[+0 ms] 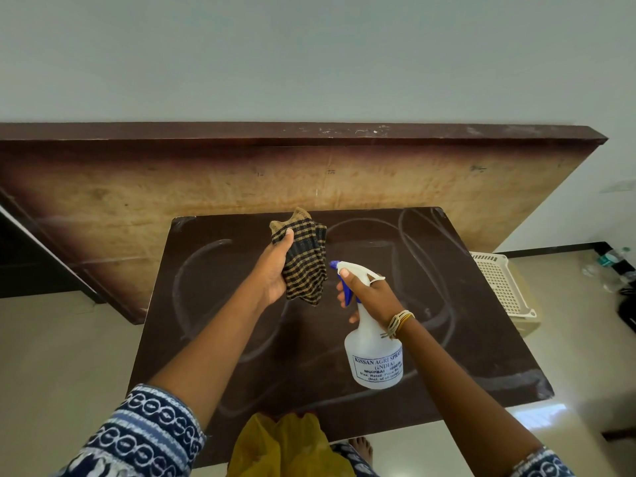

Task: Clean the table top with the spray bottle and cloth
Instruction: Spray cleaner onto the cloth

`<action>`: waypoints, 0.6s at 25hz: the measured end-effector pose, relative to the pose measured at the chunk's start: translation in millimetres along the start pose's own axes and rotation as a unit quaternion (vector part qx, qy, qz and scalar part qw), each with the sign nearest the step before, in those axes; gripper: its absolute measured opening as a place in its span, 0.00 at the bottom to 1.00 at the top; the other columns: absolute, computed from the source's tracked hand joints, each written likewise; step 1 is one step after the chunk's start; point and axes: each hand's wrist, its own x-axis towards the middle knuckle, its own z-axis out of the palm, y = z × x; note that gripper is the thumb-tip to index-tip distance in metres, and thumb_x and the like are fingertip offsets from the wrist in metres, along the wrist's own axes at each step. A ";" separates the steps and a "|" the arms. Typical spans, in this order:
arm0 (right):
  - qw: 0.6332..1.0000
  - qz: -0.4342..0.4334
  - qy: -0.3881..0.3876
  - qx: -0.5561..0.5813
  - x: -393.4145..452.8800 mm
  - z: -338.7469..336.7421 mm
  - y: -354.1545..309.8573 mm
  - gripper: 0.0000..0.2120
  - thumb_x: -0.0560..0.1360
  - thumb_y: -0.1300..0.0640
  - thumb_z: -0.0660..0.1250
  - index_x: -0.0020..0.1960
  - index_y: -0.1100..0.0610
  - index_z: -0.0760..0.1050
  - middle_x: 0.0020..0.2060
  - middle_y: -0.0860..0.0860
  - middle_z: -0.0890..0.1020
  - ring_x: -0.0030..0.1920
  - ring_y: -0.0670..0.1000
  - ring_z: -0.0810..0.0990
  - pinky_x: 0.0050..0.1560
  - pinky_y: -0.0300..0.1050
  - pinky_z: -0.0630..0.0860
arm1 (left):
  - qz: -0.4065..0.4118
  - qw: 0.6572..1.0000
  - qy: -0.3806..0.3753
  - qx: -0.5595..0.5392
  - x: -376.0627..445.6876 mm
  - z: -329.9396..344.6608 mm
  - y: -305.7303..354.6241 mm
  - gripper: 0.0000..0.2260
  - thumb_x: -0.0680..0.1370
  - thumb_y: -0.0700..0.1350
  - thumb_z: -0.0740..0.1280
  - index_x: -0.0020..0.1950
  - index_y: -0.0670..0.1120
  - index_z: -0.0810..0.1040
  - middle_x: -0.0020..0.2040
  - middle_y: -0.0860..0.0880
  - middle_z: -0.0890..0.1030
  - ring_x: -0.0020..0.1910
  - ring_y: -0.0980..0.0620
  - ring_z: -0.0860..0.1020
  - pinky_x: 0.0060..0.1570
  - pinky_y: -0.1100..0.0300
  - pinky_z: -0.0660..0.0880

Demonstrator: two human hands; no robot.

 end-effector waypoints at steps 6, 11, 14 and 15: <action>1.000 -0.014 -0.018 -0.008 10.4 -4.1 2.8 0.13 0.81 0.49 0.59 0.62 0.53 0.74 0.45 0.51 0.83 0.43 0.45 0.84 0.34 0.43 0.82 | -0.007 1.000 -0.004 -0.001 9.3 6.5 -1.5 0.19 0.80 0.55 0.63 0.66 0.45 0.75 0.59 0.41 0.81 0.57 0.41 0.81 0.61 0.40 0.74; 1.000 -0.008 0.019 0.003 14.9 -6.9 5.6 0.10 0.81 0.49 0.61 0.50 0.54 0.77 0.37 0.51 0.81 0.36 0.44 0.81 0.30 0.41 0.79 | -0.007 1.000 -0.006 0.002 16.0 11.2 -2.0 0.19 0.80 0.55 0.63 0.66 0.45 0.75 0.59 0.41 0.82 0.57 0.41 0.81 0.61 0.40 0.74; 1.000 -0.014 0.001 0.020 17.9 -13.6 14.0 0.09 0.81 0.50 0.60 0.55 0.52 0.77 0.42 0.50 0.83 0.42 0.45 0.84 0.36 0.42 0.81 | -0.014 1.000 -0.004 0.005 21.0 15.7 -4.4 0.19 0.80 0.54 0.63 0.66 0.45 0.75 0.59 0.41 0.82 0.57 0.41 0.81 0.60 0.41 0.75; 0.999 -0.015 0.000 0.032 18.7 -17.8 18.9 0.10 0.81 0.51 0.60 0.55 0.52 0.77 0.45 0.50 0.84 0.45 0.46 0.85 0.38 0.43 0.82 | -0.016 1.000 -0.005 0.007 22.8 17.8 -5.8 0.19 0.80 0.54 0.63 0.66 0.45 0.75 0.58 0.41 0.82 0.56 0.41 0.81 0.60 0.41 0.75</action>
